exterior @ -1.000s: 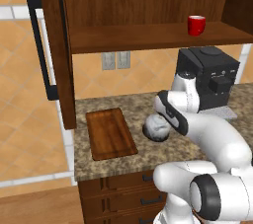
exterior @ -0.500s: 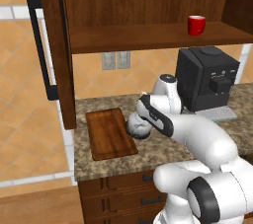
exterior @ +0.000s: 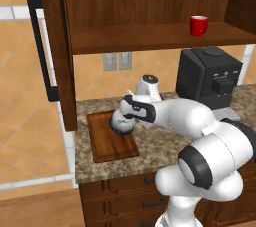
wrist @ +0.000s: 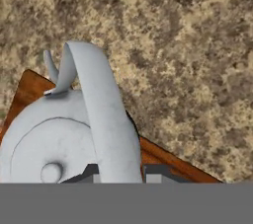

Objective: Pick the kettle from the counter and place it on the tray. Then pick the mug from the cabinet and place it on the tray. Then close the cabinet doors.

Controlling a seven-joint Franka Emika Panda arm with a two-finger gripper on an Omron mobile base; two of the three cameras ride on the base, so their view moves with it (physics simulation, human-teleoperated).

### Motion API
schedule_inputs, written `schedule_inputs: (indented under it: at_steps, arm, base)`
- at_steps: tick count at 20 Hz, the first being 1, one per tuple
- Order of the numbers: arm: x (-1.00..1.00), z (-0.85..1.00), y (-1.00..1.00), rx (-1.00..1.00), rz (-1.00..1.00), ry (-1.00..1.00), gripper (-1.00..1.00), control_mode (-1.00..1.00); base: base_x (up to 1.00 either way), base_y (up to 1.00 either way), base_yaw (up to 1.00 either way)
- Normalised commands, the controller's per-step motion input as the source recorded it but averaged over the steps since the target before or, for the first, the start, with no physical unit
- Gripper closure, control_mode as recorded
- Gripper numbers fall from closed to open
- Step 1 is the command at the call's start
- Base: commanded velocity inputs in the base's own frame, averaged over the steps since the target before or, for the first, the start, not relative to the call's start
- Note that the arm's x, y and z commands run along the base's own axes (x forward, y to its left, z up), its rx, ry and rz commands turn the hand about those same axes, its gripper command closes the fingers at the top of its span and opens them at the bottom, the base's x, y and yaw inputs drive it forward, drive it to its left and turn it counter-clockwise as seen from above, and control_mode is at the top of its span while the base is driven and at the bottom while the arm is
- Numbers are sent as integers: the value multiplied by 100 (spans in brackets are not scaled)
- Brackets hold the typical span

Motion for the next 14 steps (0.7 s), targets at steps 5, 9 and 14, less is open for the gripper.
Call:
schedule_inputs:
  at_steps: [5,9,14]
  arm:
    - [56,0,48,0,0,3,100,-100]
    - [32,0,31,0,0,5,100,-100]
    - [2,0,28,0,0,0,100,-100]
  base:
    - [0,0,0]
    - [0,0,0]
    - [0,0,0]
